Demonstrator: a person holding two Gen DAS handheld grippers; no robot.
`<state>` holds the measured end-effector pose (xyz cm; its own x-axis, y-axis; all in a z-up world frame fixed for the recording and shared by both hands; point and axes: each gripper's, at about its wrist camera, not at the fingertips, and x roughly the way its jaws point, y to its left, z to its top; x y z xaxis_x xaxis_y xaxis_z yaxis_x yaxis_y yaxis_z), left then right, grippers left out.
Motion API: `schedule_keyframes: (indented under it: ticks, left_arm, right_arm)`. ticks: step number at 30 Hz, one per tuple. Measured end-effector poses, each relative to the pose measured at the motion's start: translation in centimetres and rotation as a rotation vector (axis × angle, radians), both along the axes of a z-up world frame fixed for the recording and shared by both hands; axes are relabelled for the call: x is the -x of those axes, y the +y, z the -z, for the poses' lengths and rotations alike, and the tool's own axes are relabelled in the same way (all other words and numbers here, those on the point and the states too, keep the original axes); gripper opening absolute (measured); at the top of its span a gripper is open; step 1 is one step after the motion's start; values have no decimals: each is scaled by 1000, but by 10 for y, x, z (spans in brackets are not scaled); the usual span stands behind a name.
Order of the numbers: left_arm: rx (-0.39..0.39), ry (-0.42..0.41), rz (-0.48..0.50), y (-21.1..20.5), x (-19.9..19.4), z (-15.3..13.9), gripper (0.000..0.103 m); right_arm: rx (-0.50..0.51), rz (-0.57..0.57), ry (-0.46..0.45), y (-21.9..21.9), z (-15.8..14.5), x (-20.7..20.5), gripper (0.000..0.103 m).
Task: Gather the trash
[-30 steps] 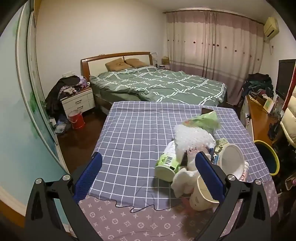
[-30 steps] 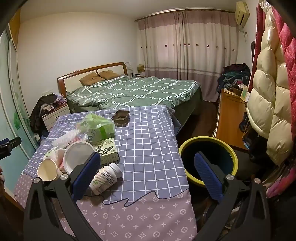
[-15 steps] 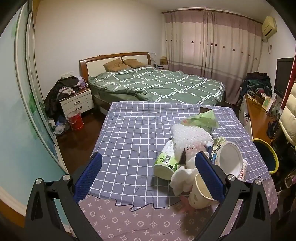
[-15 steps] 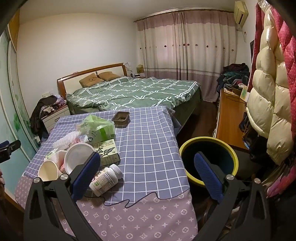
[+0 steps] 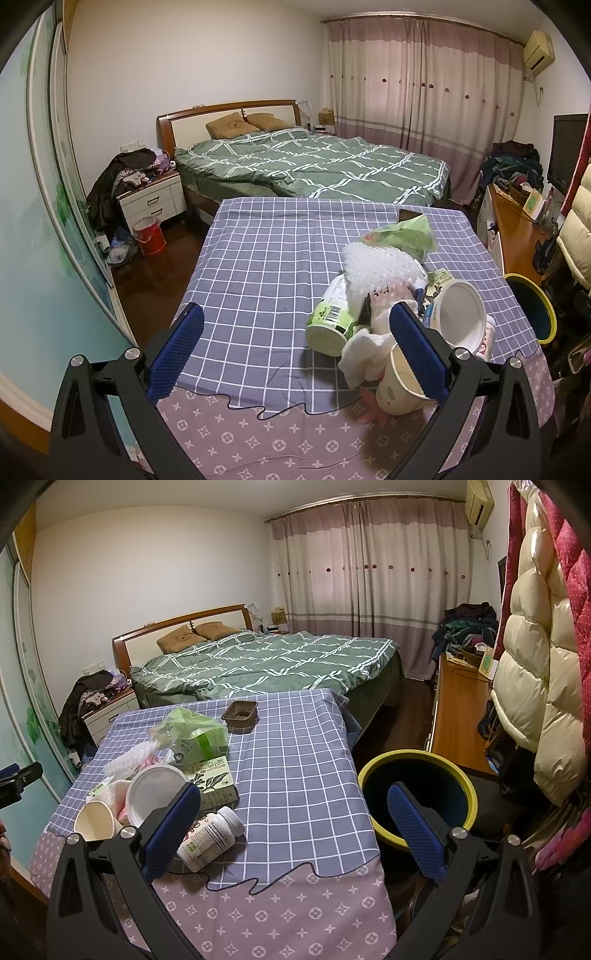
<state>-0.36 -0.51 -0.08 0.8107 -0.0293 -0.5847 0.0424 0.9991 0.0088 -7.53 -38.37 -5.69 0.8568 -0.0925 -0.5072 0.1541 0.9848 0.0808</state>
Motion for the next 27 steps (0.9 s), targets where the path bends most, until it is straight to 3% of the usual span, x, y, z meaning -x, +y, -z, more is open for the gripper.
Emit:
schedule_keyframes:
  ticks: [27]
  left_arm:
    - [2,9,2,-2,-4,8,99]
  right_arm:
    - [-5,7,17,2,8,-9,97]
